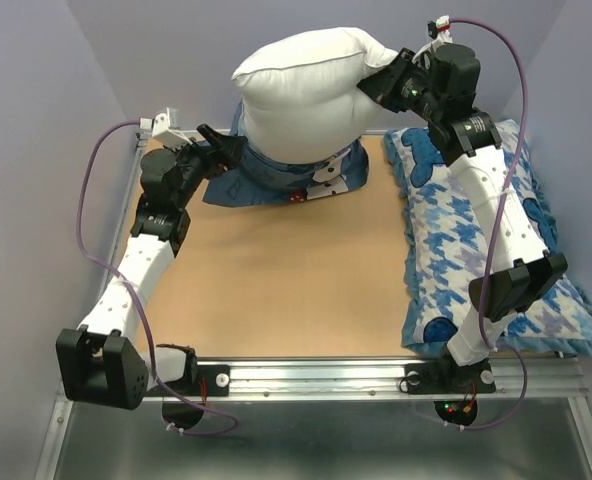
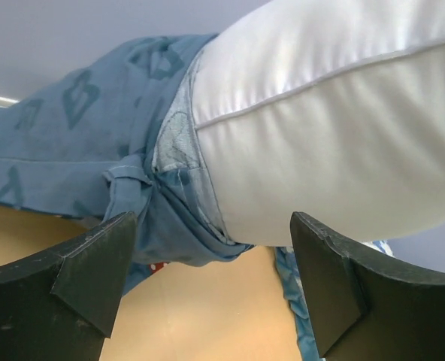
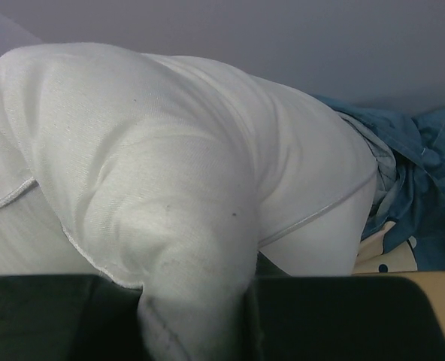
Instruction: Remove the pillowcase from the pillow
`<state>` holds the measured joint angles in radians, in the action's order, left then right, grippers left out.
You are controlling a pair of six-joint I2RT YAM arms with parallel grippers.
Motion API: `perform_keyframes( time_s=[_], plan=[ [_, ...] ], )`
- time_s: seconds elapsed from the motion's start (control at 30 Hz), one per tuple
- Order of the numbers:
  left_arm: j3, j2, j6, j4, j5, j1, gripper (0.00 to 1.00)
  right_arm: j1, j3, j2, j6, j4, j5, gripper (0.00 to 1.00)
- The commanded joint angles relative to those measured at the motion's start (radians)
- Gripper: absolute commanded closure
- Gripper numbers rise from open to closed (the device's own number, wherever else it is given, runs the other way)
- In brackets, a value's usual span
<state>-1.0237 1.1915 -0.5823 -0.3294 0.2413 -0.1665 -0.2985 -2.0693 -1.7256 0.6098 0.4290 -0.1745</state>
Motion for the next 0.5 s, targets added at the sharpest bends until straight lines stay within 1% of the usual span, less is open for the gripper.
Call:
perform_keyframes(
  time_s=[0.0, 0.17, 0.33, 0.37, 0.4, 0.47],
  plan=[
    [-0.019, 0.077, -0.036, -0.149, 0.116, 0.009, 0.07, 0.027, -0.043, 0.08, 0.045, -0.082, -0.005, 0.99],
    [0.007, 0.152, -0.06, -0.241, 0.124, 0.018, 0.08, 0.036, -0.081, 0.067, 0.054, -0.067, -0.026, 0.99],
    [-0.019, 0.22, -0.082, -0.283, 0.151, 0.033, 0.13, 0.048, -0.092, 0.072, 0.054, -0.055, -0.029, 0.99],
    [-0.027, 0.23, -0.082, -0.284, 0.154, 0.033, 0.16, 0.05, -0.092, 0.073, 0.053, -0.052, -0.028, 0.99],
    [-0.042, 0.256, -0.082, -0.281, 0.161, 0.035, 0.23, 0.053, -0.094, 0.074, 0.054, -0.05, -0.026, 0.99],
    [-0.056, 0.278, -0.082, -0.275, 0.161, 0.036, 0.3, 0.056, -0.103, 0.074, 0.056, -0.044, -0.029, 0.99]
  ],
)
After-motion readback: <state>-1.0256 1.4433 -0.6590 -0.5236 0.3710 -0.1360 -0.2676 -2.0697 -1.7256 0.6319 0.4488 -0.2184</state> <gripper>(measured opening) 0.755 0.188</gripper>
